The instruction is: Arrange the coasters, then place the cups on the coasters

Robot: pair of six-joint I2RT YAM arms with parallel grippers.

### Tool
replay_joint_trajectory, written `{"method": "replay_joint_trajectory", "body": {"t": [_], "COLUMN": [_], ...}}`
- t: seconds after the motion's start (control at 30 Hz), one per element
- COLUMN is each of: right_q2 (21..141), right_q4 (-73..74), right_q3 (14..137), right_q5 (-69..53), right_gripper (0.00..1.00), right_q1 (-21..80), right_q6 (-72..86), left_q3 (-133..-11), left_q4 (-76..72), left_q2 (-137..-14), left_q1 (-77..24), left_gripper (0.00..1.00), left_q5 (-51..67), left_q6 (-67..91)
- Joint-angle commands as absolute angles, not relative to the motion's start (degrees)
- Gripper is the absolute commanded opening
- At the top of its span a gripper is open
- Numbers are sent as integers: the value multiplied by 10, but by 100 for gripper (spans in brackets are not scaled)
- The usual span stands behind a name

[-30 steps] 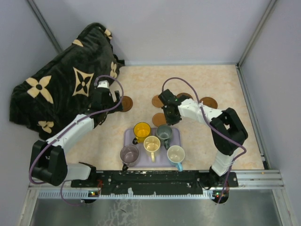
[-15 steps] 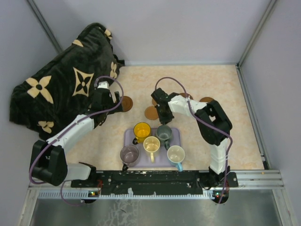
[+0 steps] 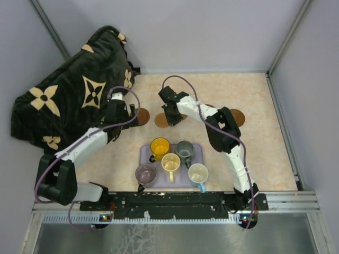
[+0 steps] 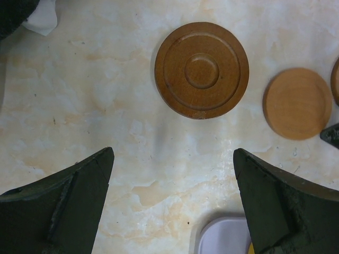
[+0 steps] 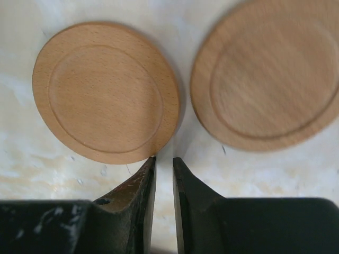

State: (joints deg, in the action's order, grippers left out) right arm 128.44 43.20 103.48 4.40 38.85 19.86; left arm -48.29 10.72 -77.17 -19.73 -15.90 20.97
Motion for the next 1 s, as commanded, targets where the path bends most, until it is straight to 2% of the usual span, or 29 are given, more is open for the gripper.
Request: {"method": "replay_joint_trajectory", "body": {"t": [0.0,0.27,0.6,0.97], "right_q2": [1361,1407,1301,1298], "right_q4": [466,498,463,431], "right_q3": [1134,1229,1166,1180], "right_q5": [40,49,90,59], "right_gripper": [20,21,21,21], "right_q1": [393,392,377,331], "right_q6": [185,185,177,174], "left_q3": [-491,-490,-514,-570], "left_q4": [106,99,83,70], "left_q2": [-784,-794,-860,-917], "left_q1": [-194,-194,-194,-194], "left_gripper": [100,100,100,100], "left_q5": [-170,-179,-201,-185], "left_q6": [208,208,200,182]}}
